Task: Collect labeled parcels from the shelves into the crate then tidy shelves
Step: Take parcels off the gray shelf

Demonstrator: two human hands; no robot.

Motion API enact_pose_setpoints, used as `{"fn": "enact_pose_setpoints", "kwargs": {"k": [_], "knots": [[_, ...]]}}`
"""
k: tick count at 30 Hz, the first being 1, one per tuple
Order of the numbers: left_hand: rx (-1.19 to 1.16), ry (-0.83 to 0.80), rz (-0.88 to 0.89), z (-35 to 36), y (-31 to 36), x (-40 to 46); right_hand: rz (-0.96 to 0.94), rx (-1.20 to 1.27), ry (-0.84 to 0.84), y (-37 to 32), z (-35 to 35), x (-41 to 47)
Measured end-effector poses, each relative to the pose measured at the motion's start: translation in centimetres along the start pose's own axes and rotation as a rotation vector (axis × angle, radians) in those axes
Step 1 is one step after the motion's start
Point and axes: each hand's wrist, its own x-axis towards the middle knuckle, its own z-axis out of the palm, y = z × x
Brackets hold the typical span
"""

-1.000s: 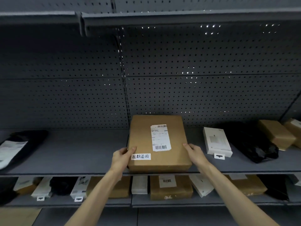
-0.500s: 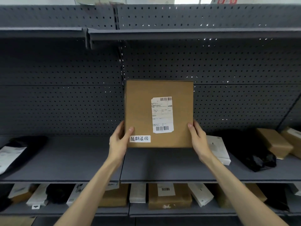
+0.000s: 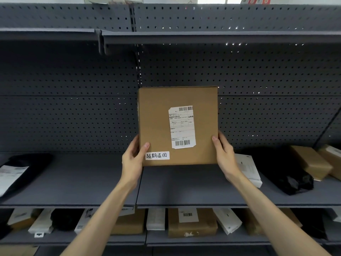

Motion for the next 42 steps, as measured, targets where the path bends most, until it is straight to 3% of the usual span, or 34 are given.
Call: {"fn": "enact_pose_setpoints", "kwargs": {"k": [9,16,25,42], "knots": [[0.010,-0.004,-0.026,0.7,0.4,0.5,0.007,-0.016,0.037,0.2,-0.4,0.0],[0.017,-0.127,-0.032,5.8,1.1,1.6,0.019,-0.082,0.141,-0.5,-5.5,-0.1],[-0.035,-0.427,-0.042,19.6,1.4,-0.2,0.049,-0.206,0.370,-2.7,-18.5,-4.8],[-0.168,-1.055,0.058,49.3,6.7,-13.2,0.032,-0.332,0.896,-9.2,-42.9,-18.5]]}}
